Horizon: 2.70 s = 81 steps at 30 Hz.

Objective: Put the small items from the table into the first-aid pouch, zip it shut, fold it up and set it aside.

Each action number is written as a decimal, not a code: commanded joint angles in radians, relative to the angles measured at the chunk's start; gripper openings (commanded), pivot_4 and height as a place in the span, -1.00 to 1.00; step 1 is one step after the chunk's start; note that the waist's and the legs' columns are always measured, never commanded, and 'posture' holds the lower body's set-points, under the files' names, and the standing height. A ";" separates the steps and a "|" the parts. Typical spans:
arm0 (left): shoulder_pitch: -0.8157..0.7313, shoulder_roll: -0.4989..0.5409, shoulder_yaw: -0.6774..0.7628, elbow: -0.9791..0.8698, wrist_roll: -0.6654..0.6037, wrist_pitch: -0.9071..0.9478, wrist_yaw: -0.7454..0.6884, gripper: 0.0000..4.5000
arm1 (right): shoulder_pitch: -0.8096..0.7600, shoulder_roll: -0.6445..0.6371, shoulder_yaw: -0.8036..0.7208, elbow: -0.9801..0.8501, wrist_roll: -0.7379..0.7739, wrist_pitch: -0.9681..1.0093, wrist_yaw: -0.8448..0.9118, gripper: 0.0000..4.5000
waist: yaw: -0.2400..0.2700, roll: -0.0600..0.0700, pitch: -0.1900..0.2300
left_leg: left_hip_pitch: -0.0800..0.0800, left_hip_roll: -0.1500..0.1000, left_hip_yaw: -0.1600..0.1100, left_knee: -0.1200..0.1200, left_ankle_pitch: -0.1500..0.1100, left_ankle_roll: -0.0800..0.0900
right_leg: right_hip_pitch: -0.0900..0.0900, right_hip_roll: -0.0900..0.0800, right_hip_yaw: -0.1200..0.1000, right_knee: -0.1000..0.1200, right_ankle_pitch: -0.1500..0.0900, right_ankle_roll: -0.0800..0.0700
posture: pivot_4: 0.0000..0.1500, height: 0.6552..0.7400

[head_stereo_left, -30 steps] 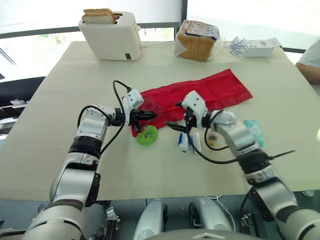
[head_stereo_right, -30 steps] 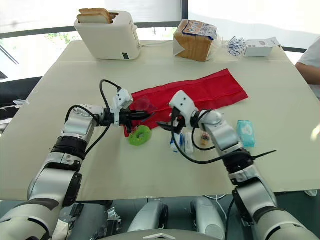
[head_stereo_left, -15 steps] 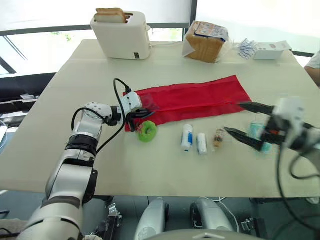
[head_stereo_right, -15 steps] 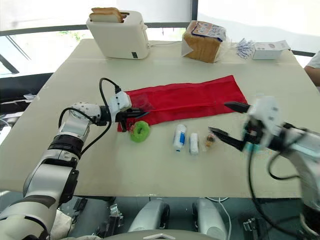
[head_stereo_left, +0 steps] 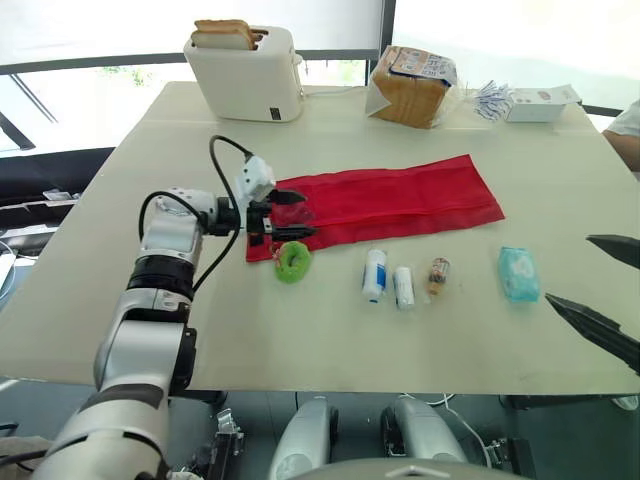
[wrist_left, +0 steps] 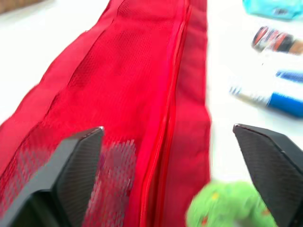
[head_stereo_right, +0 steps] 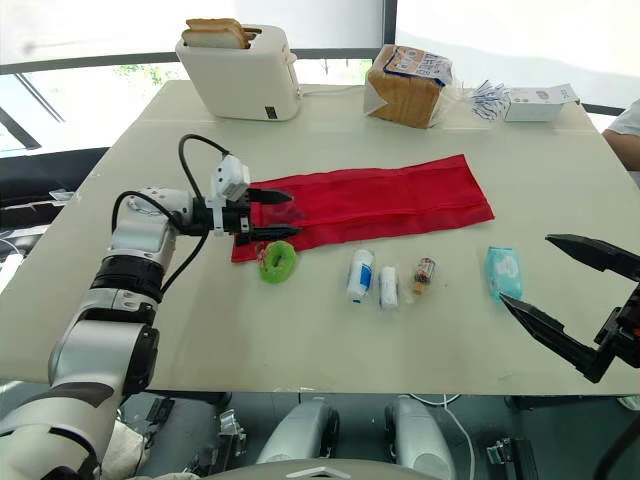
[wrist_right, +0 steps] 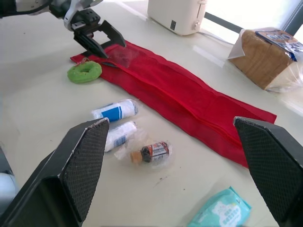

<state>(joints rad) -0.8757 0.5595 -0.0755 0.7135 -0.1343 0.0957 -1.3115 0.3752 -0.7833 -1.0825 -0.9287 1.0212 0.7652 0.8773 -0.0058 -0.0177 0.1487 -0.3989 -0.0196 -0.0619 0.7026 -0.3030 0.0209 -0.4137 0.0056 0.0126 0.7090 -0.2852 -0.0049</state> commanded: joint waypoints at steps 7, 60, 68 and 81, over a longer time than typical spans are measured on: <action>-0.127 -0.175 -0.154 0.069 0.202 -0.061 0.271 0.99 | 0.020 -0.076 -0.045 -0.034 0.112 -0.071 -0.124 1.00 | 0.006 -0.001 0.001 | 0.002 0.000 0.001 0.000 -0.001 0.001 | 0.003 0.000 0.001 0.000 -0.001 0.001 | 1.00 1.00; -0.160 -0.200 -0.087 0.146 0.185 -0.034 0.156 -0.99 | -0.850 0.616 1.148 0.354 -0.149 0.639 -1.172 1.00 | -0.005 -0.005 0.003 | -0.003 -0.003 0.001 0.001 0.002 -0.003 | -0.004 -0.005 0.002 0.001 -0.001 0.002 | 1.00 1.00; -0.134 -0.201 -0.091 0.056 0.178 0.029 0.152 -0.99 | -0.800 0.717 1.154 0.355 -0.243 0.752 -1.182 1.00 | -0.012 -0.004 0.003 | -0.002 -0.004 0.002 0.000 0.002 -0.003 | -0.004 -0.006 0.002 0.002 -0.001 0.002 | 1.00 1.00; -0.125 -0.202 -0.093 0.038 0.169 0.047 0.143 -1.00 | -0.792 0.707 1.170 0.332 -0.365 0.720 -1.048 -0.98 | -0.016 -0.004 0.003 | -0.001 -0.004 0.002 0.000 0.002 -0.003 | -0.004 -0.005 0.002 0.002 -0.001 0.002 | 1.00 1.00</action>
<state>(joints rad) -0.9942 0.3560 -0.1688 0.7861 0.0543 0.1471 -1.1617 -0.4218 -0.0772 0.1113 -0.5671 0.6595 1.4932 -0.2139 -0.0221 -0.0216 0.1514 -0.4003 -0.0240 -0.0603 0.7029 -0.3014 0.0183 -0.4179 0.0001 0.0142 0.7115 -0.2866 -0.0030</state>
